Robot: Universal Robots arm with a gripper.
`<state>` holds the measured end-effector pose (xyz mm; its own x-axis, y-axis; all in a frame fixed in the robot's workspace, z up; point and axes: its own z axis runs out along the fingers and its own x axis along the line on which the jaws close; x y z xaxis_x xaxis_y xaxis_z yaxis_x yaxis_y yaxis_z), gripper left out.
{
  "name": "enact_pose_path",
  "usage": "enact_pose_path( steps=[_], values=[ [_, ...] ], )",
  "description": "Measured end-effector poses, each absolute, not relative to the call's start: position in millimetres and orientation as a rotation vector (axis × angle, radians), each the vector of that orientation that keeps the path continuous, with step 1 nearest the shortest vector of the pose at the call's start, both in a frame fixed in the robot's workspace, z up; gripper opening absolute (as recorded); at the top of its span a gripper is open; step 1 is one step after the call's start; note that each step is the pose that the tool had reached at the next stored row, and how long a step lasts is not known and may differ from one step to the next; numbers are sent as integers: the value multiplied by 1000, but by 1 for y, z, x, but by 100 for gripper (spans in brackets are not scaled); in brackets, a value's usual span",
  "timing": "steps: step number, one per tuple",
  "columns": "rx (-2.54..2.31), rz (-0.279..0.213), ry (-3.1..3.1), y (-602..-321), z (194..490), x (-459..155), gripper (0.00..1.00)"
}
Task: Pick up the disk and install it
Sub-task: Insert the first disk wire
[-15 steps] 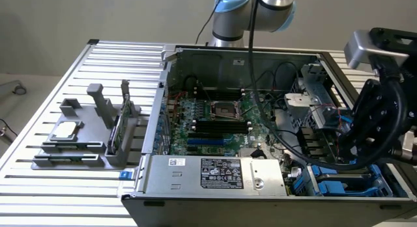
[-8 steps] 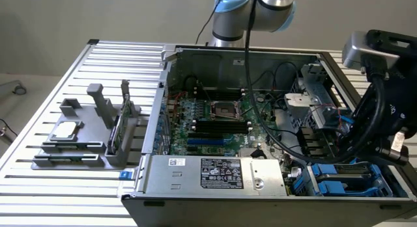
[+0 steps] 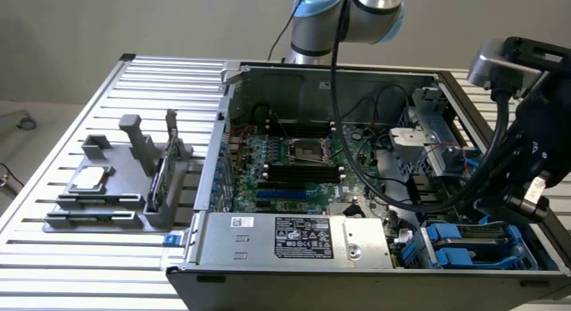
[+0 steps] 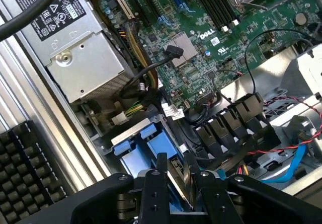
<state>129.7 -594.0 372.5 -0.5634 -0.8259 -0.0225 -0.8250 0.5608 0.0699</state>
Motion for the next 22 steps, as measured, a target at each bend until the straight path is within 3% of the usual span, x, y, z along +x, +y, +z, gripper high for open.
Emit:
enact_pose_path(
  steps=[22],
  values=[
    [1118, -157, -2963, -594, 373, 130, 28]
  ],
)
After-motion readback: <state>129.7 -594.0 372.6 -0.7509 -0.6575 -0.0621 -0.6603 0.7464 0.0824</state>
